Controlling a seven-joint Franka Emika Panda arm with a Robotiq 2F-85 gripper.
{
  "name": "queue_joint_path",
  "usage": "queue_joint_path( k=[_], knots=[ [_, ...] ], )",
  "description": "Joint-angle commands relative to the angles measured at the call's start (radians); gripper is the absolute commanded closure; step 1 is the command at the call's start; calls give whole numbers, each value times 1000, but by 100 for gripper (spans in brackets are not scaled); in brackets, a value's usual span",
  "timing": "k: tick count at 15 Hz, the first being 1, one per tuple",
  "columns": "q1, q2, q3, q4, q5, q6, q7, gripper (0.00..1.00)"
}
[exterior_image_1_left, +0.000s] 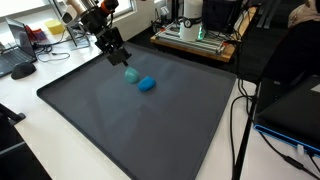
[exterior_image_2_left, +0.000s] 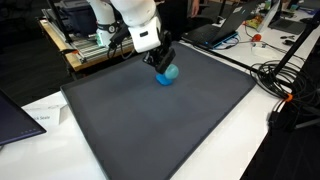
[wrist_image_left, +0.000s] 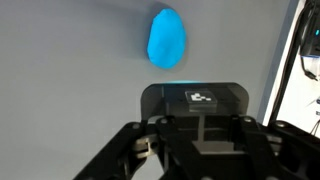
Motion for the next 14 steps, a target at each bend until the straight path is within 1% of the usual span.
queue_joint_path(
  k=[1,5,8,11,14],
  knots=[
    [-29,16,-5,2,46,-28,-47,78],
    [-83,20,-16,-29,99,-18,-129,78],
    [-116,-15,-33,-84,149,-9,-200,78],
    [-130,-97,-62,-190,195,18,-272,78],
    [-115,-198,-106,-297,214,39,-311,78]
  ],
)
